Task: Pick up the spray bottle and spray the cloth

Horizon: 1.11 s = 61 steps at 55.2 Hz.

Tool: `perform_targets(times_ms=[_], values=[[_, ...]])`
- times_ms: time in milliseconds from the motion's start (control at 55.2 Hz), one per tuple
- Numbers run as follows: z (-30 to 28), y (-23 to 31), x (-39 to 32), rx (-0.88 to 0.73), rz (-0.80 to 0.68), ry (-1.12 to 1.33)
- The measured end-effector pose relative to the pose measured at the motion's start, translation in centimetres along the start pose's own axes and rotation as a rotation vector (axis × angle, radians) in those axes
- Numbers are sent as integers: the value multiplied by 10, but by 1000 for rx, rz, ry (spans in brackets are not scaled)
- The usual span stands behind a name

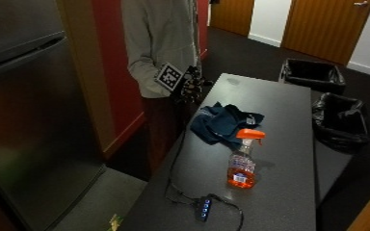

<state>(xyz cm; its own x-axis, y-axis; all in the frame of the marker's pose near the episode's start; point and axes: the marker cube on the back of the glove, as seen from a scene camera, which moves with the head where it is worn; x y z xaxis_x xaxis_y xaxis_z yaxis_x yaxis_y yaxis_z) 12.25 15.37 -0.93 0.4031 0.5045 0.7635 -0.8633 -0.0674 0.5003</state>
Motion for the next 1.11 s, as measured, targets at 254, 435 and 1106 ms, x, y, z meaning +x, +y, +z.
perform_targets(times_ms=[254,435,1106], values=[[52,-28,33,-29,66,-161],[104,-63,52,93,143,-295],[236,-141,66,-66,455,-429]])
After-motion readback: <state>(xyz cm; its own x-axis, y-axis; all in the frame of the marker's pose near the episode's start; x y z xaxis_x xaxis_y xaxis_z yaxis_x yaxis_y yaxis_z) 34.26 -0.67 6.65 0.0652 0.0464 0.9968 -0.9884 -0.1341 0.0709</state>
